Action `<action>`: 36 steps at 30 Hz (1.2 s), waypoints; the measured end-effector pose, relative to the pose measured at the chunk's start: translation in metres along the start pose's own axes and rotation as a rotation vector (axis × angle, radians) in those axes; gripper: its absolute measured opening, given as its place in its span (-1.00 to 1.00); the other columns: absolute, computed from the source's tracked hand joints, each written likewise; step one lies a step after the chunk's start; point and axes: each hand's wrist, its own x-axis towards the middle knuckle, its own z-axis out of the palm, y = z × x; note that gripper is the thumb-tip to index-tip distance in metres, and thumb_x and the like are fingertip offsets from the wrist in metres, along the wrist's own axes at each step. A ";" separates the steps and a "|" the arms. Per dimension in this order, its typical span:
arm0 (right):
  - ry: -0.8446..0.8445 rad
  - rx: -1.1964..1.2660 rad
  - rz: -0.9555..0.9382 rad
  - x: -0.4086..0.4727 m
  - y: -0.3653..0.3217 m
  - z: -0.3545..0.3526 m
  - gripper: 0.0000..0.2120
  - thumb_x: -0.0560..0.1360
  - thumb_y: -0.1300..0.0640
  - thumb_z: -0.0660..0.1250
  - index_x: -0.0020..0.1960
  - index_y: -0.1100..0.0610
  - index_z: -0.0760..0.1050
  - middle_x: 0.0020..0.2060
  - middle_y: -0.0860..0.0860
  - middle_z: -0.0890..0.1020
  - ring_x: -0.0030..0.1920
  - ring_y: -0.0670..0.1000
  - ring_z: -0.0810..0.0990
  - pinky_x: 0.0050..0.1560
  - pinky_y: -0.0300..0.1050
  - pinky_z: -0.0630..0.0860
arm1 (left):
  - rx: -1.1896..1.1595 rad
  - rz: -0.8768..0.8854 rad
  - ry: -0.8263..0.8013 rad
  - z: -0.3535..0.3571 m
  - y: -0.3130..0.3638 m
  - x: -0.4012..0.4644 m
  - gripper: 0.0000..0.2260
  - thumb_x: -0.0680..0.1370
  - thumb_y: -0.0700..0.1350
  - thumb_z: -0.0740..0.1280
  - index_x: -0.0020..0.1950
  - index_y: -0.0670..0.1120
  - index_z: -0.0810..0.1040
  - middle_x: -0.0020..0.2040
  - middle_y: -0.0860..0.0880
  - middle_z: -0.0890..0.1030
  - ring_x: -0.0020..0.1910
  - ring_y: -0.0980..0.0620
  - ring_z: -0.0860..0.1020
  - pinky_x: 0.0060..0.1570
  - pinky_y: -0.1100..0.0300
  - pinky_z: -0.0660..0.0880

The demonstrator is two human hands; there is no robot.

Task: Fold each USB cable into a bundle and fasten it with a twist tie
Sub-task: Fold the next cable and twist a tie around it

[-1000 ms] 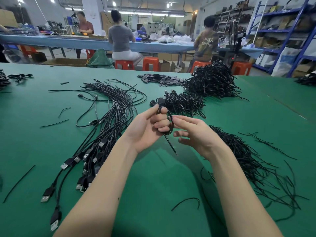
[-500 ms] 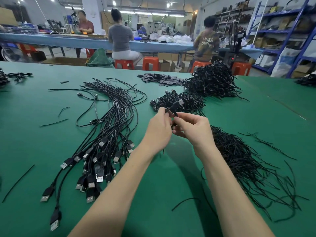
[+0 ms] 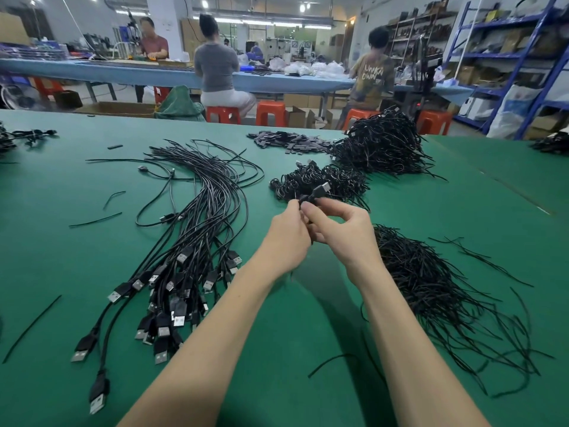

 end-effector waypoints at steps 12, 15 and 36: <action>0.143 0.005 0.010 0.009 0.002 -0.013 -0.91 0.47 0.14 0.51 -0.21 0.05 0.68 -0.42 -0.09 0.64 -0.39 -0.07 0.55 -0.17 -0.05 0.52 | -0.253 -0.054 -0.165 0.019 -0.002 -0.001 -0.92 0.70 -0.06 0.05 0.09 -0.05 0.28 -0.18 -0.03 0.50 -0.28 0.01 0.44 -0.23 0.09 0.39; 0.129 0.090 0.080 0.008 0.005 -0.018 -0.88 0.51 0.18 0.48 -0.21 0.08 0.65 -0.53 -0.07 0.57 -0.52 -0.10 0.51 -0.33 -0.19 0.47 | -0.520 -0.146 -0.128 0.030 -0.004 0.000 -0.89 0.70 -0.12 0.05 -0.02 0.00 0.21 -0.23 -0.03 0.46 -0.38 0.10 0.36 -0.37 0.23 0.34; 0.077 -1.149 0.187 0.005 0.013 -0.066 -0.63 0.49 0.14 0.35 0.27 -0.04 0.57 0.23 0.08 0.56 0.33 0.18 0.38 0.31 0.05 0.38 | -0.981 -0.400 -0.026 0.045 -0.026 -0.009 -0.89 0.69 -0.29 0.05 0.01 -0.12 0.26 -0.26 -0.07 0.42 -0.44 0.10 0.30 -0.42 0.22 0.27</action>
